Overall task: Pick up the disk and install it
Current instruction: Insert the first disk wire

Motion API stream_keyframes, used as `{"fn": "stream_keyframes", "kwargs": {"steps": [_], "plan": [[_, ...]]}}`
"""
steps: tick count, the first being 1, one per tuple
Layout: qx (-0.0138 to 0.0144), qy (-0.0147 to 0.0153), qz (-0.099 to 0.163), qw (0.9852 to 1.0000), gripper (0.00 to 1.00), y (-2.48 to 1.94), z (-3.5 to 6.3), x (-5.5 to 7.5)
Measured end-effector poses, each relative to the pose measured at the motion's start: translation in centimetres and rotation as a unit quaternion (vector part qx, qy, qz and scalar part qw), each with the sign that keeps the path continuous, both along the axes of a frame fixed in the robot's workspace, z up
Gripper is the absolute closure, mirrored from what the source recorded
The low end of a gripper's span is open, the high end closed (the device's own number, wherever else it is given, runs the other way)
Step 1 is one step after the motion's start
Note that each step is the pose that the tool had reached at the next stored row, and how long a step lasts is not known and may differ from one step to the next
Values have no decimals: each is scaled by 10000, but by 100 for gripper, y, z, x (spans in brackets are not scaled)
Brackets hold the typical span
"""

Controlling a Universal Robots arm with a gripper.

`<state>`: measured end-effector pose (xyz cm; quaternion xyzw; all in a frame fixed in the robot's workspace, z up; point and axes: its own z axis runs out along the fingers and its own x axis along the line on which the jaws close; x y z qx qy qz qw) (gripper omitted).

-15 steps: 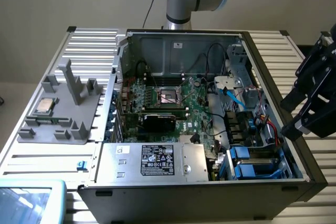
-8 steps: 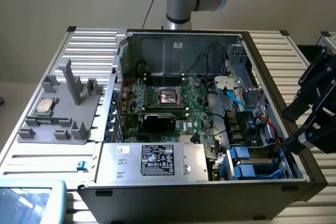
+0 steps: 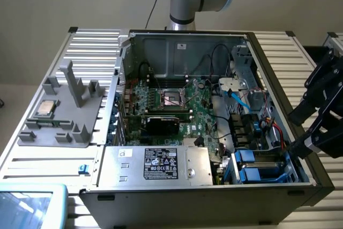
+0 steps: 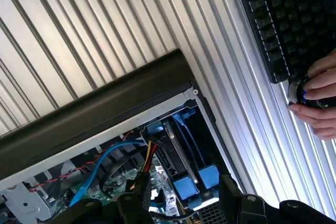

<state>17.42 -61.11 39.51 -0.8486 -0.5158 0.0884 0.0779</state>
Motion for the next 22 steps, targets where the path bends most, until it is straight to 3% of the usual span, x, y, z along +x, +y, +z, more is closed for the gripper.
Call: {"fn": "stream_keyframes", "kwargs": {"steps": [6, 8, 12, 17, 19, 22], "plan": [[0, 0, 0, 10000, 37, -1, 0, -3], [17, -13, 23, 10000, 37, -11, 0, -12], [42, -98, 228, 9997, 37, -12, -1, -11], [50, -253, 586, 9979, 37, -13, -1, -12], [54, -273, 764, 9967, 37, -12, -1, -11], [62, -273, 1037, 9942, 37, -13, -2, -12]]}}
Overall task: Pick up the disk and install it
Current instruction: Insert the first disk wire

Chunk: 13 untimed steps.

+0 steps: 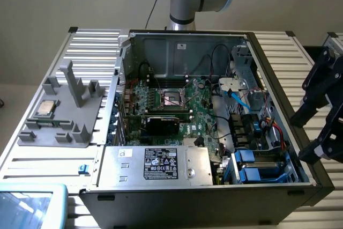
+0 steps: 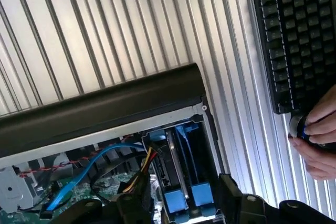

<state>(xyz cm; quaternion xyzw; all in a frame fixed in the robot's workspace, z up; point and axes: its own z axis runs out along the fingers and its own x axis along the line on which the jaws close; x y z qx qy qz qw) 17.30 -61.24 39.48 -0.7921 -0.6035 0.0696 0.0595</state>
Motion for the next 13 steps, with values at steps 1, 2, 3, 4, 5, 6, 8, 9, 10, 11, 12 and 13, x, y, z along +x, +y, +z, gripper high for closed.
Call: {"fn": "stream_keyframes", "kwargs": {"steps": [1, 2, 3, 4, 5, 6, 8, 9, 10, 11, 12, 13], "plan": [[0, 0, 90, 10000, 37, 0, 0, 0], [1, 0, 182, 9998, 37, 0, -2, 0], [-1, 0, 275, 9996, 37, 0, -1, 0], [0, 0, 366, 9993, 37, 0, -1, 0], [0, 0, 455, 9990, 37, 0, -2, 0], [0, 0, 545, 9985, 37, 0, -2, 0], [1, 0, 730, 9973, 37, 0, -4, 0], [0, 0, 820, 9966, 37, 0, -4, 0], [0, 0, 909, 9959, 37, 0, -4, 0], [0, 0, 1002, 9950, 37, 0, -5, 0], [0, 0, 1091, 9940, 37, 0, -5, 1], [0, 0, 1181, 9930, 37, 0, -5, 1]]}}
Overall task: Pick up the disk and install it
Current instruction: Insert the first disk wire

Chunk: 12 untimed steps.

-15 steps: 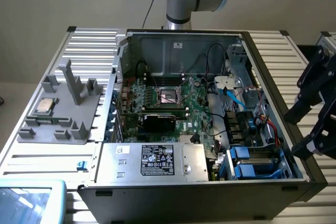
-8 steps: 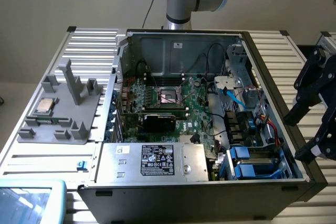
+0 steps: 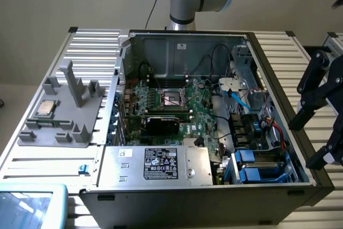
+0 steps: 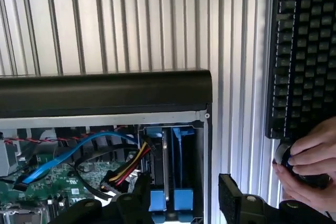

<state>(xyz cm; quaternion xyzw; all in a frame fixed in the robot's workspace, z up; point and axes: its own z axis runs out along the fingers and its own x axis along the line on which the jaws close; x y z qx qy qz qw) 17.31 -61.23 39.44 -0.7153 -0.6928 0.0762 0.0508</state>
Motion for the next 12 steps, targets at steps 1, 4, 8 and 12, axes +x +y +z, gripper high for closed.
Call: {"fn": "stream_keyframes", "kwargs": {"steps": [1, 4, 8, 12], "plan": [[1, 0, 90, 10000, 37, 0, -1, 0], [1, 0, 362, 9993, 37, 0, -2, 0], [2, 0, 515, 9987, 37, -1, -2, 0], [296, -11, 618, 9976, 37, 0, -2, 0]]}}
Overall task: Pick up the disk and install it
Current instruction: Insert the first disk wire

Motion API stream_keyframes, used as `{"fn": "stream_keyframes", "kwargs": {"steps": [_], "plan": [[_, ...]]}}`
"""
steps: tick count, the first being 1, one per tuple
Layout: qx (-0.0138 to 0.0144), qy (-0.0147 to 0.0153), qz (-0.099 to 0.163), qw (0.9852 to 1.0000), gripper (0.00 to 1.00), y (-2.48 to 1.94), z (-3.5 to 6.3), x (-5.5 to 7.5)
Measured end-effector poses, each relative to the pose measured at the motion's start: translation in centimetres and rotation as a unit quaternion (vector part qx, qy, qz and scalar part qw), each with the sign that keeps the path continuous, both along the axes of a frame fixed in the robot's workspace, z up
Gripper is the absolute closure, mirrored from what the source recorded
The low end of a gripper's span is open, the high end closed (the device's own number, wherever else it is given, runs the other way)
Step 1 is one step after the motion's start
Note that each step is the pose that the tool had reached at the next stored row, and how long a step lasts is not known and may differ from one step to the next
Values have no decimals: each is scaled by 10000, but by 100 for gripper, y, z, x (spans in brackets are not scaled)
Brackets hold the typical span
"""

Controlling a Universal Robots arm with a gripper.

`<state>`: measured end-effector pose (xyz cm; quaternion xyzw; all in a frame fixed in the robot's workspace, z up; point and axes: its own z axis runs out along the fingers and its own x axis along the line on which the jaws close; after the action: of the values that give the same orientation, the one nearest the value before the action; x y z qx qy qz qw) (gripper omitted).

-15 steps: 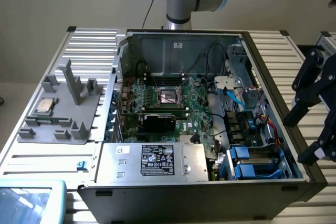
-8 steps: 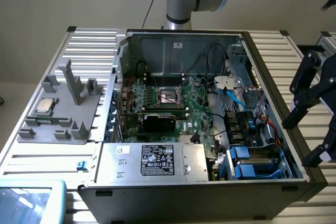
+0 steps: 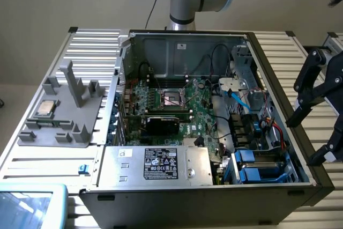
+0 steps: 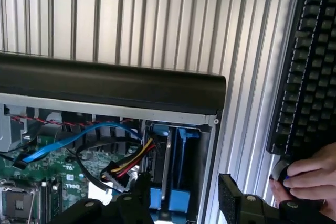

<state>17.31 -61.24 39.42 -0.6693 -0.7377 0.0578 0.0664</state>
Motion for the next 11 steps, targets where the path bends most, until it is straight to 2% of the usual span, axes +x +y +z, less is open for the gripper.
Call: {"fn": "stream_keyframes", "kwargs": {"steps": [3, 5, 8, 11], "plan": [[263, 5, 98, 9996, 37, 0, 0, 0], [389, 6, 199, 9990, 37, 0, -1, 0], [488, 6, 386, 9981, 37, 0, -1, -1], [591, -20, 545, 9968, 37, 0, -1, 0]]}}
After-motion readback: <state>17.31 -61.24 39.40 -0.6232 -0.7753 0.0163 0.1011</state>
